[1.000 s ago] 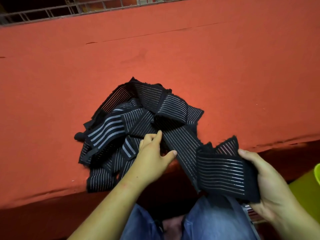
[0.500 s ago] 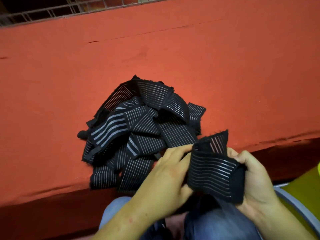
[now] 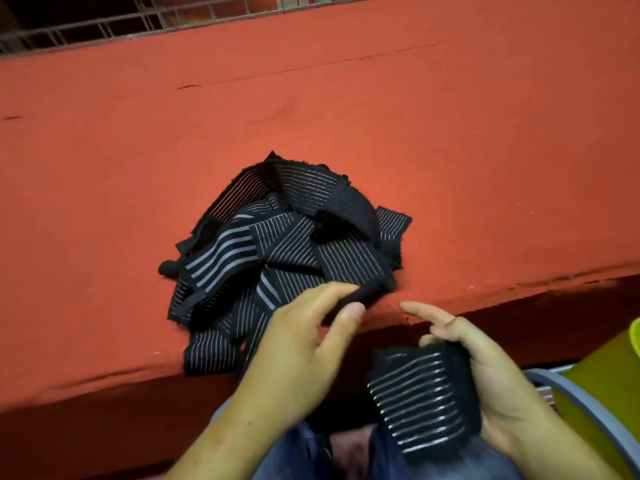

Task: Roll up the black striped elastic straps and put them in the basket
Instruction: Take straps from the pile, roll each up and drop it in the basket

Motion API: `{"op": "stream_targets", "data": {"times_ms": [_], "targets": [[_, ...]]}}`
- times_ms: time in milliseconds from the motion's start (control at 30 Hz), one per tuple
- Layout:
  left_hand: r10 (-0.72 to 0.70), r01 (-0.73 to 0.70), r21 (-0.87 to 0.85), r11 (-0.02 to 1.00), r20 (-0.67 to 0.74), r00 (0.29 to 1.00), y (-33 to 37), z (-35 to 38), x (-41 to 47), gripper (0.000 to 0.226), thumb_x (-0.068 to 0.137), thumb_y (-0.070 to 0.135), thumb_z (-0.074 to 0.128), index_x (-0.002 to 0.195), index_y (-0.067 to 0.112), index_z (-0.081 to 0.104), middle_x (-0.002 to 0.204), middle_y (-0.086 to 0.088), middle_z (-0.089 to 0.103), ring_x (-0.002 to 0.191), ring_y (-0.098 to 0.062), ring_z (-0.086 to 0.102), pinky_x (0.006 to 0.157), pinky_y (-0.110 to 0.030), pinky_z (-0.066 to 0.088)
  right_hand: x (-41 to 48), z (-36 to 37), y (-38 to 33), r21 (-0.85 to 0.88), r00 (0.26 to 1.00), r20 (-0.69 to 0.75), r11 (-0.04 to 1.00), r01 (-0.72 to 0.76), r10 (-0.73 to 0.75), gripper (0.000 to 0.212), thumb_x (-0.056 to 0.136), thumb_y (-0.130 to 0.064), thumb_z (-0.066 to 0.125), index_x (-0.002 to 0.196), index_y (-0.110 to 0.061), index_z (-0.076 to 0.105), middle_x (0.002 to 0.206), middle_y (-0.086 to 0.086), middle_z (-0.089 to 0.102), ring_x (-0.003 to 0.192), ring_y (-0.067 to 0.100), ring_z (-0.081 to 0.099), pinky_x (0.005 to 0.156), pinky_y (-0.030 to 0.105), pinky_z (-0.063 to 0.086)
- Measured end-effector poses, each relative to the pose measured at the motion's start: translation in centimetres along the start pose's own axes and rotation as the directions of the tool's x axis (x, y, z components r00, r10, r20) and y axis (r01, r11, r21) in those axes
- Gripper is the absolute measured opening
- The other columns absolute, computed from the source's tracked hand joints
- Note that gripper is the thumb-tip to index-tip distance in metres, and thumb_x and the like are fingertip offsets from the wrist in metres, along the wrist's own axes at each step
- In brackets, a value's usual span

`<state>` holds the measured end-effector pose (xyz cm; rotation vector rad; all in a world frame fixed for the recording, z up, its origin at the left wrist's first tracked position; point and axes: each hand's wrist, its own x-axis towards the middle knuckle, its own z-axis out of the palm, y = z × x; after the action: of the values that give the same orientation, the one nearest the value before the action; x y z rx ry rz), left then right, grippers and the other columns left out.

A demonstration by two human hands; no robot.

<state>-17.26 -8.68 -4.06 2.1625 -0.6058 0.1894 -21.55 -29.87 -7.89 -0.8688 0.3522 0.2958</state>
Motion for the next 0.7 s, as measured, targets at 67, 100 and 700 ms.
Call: {"op": "stream_targets", "data": {"times_ms": [67,100,700], "targets": [[0.064,-0.060,-0.042,0.997,0.087,0.994,1.1,0.2,-0.5,0.018,0.103,0.024,0.060,0.117,0.028,0.070,0.111,0.022,0.068,0.112,-0.006,0.064,0.094,-0.021,0.047,0.2,0.9,0.4,-0.012,0.997,0.038,0.998,-0.064,0.064,0.049,0.083,-0.038,0.074,0.127,-0.015,0.076,0.077,0.011,0.062,0.069,0.026,0.065,0.072,0.036,0.058],[0.091,-0.085,-0.053,0.995,0.128,0.988,1.4,0.3,-0.8,0.018,0.104,0.023,0.059,0.118,0.027,0.070,0.115,0.021,0.067,0.115,-0.009,0.063,0.098,-0.025,0.047,0.1,1.3,0.3,-0.026,0.991,0.064,0.993,-0.113,0.115,0.059,0.087,-0.053,0.075,0.130,-0.012,0.074,0.097,0.021,0.069,0.090,0.036,0.070,0.091,0.045,0.057],[-0.078,0.075,-0.076,0.994,-0.043,0.996,-0.9,-2.1,0.0,0.042,0.102,0.050,0.045,0.139,0.032,0.054,0.138,0.021,0.055,0.135,-0.002,0.048,0.113,-0.030,0.040,-0.7,2.7,1.4,-0.321,0.994,0.062,0.941,0.103,-0.088,0.032,0.087,-0.008,0.057,0.109,-0.006,0.081,0.114,0.031,0.074,0.097,0.035,0.070,0.084,0.041,0.054]]}}
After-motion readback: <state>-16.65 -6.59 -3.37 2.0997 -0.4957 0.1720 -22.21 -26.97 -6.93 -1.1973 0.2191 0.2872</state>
